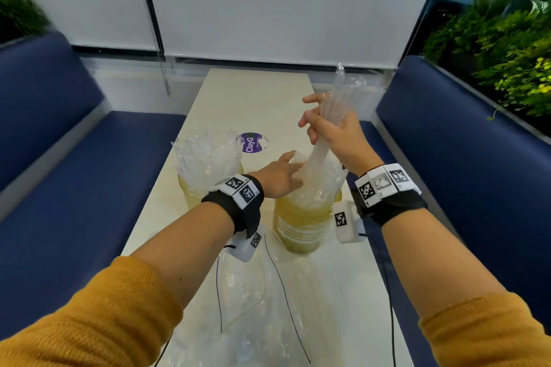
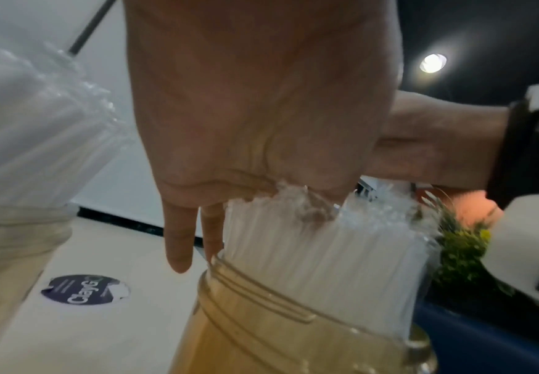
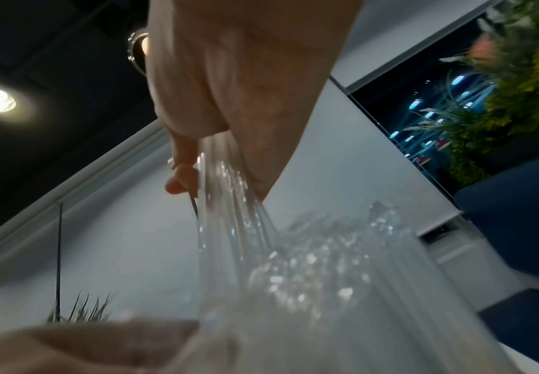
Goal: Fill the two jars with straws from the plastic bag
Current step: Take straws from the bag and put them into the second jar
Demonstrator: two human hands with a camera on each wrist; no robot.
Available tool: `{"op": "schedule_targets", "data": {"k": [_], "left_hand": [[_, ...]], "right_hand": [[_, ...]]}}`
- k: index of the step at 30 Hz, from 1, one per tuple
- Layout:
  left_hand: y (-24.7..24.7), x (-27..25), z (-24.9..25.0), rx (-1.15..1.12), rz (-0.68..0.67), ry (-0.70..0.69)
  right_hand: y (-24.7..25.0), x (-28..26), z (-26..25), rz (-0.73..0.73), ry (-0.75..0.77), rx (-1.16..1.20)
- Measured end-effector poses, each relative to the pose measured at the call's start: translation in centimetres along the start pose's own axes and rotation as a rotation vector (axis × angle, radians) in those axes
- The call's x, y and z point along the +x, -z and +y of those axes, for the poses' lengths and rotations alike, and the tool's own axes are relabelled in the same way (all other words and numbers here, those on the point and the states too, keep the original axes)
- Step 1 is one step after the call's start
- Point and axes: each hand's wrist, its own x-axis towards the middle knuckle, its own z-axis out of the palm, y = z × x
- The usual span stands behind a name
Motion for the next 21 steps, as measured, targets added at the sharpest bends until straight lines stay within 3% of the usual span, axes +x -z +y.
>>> {"op": "schedule_targets", "data": {"k": [4, 8, 11, 16, 19, 21], "left_hand": [[0.3, -0.6, 0.3, -0.186, -0.007, 0.019], [0.3, -1.1, 0.9, -0.384, 0.083, 0.052], [0.4, -1.1, 1.4, -0.435, 0.088, 0.058], [0.9, -1.1, 1.8, -0.390, 0.071, 0.058], [0.7, -1.0, 1.6, -0.364, 0.068, 0.052], [0.7, -1.0, 1.9, -0.480, 0.111, -0.033]], "right_hand": [[0.3, -0.3, -0.1, -0.126, -0.042, -0.017], [0.9, -0.5, 0.0, -0.174, -0.093, -0.082], [1.1, -0.5, 0.1, -0.187, -0.132, -0.049], [0.9, 0.1, -0.5, -0.327, -0.147, -0.093], [0.5, 0.0, 0.6, -0.261, -0.175, -0.096], [-0.3, -0.7, 2.0, -0.150, -0.193, -0.165]]}}
